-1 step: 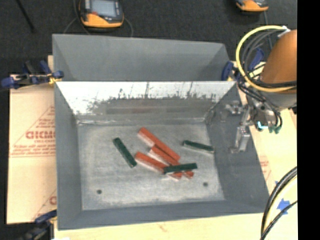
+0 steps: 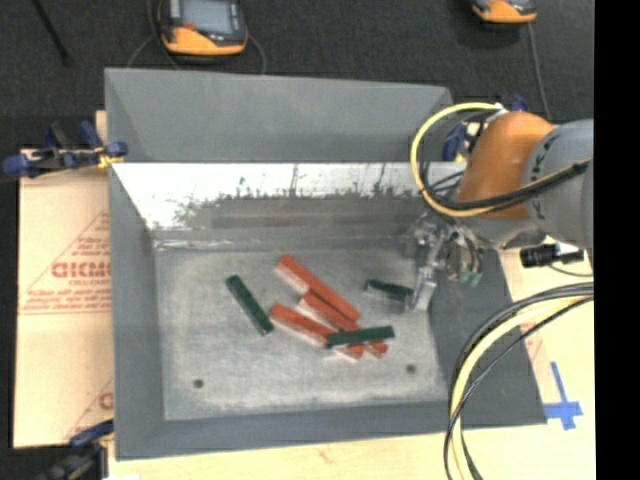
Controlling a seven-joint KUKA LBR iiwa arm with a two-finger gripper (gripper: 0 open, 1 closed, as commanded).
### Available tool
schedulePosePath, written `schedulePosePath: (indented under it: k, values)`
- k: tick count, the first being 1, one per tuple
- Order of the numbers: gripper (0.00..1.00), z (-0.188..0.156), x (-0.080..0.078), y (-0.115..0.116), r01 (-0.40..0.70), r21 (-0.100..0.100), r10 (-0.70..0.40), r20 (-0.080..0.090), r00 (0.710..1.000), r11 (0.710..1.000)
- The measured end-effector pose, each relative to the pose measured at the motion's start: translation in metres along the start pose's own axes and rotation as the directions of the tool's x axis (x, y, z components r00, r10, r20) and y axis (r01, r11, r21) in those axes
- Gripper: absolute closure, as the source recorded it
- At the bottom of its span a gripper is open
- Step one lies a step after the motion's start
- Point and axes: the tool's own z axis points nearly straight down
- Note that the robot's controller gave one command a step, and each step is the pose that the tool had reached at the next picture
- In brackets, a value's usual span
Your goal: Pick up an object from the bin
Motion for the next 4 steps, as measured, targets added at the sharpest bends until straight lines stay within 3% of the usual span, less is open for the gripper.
schedulePosePath:
  k: [1,2,3,4]
  values:
    - [0.00,-0.035,0.021,0.018,-0.009,0.000,0.009,0.005,1.000,1.000]
    - [0.00,-0.036,0.019,0.029,-0.104,-0.001,0.104,0.008,0.995,0.995]
    - [0.00,-0.001,0.016,0.037,-0.113,0.002,0.113,0.004,0.994,0.994]
    - [0.00,-0.003,0.030,0.037,-0.127,0.003,0.127,0.004,0.992,0.992]
